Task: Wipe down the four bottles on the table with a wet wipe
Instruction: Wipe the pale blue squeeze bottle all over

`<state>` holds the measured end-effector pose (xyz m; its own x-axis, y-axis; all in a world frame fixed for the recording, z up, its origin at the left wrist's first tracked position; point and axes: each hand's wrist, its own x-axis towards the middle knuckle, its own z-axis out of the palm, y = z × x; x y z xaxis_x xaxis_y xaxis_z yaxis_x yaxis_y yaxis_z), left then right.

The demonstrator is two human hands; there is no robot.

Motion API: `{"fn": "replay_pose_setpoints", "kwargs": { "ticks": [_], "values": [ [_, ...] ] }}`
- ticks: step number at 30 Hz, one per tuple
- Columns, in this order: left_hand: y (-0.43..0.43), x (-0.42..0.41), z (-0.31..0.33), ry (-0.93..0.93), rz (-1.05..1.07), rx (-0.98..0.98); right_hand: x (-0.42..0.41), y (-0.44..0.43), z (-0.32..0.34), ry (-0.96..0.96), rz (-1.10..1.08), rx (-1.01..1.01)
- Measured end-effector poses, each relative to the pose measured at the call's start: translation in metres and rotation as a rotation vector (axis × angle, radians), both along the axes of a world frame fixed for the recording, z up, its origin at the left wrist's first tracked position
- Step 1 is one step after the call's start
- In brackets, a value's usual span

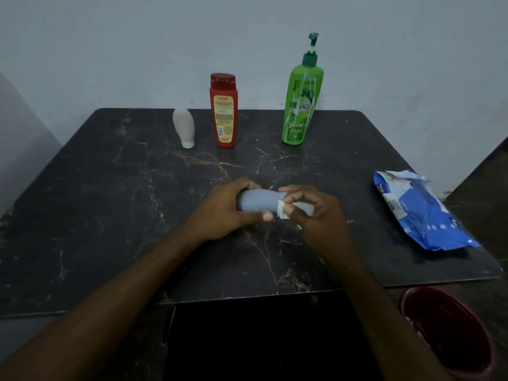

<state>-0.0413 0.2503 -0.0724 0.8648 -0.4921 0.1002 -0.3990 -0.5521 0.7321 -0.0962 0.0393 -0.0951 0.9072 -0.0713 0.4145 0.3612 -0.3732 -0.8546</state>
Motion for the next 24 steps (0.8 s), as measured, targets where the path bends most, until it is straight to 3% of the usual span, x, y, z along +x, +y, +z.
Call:
{"fn": "replay_pose_setpoints", "kwargs": {
  "ticks": [3,8,14,24],
  "values": [
    [0.01,0.011,0.017,0.14,0.067,-0.138,0.007,-0.003,0.0,0.009,-0.009,0.1],
    [0.011,0.031,0.042,0.092,0.083,-0.129,0.021,-0.001,0.004,0.043,0.015,0.148],
    [0.001,0.059,0.071,-0.166,0.095,0.097,0.04,-0.011,0.009,0.125,-0.099,0.296],
    [-0.042,0.131,0.141,-0.499,-0.08,0.444,0.104,-0.032,0.005,0.346,-0.207,0.482]
  ]
}}
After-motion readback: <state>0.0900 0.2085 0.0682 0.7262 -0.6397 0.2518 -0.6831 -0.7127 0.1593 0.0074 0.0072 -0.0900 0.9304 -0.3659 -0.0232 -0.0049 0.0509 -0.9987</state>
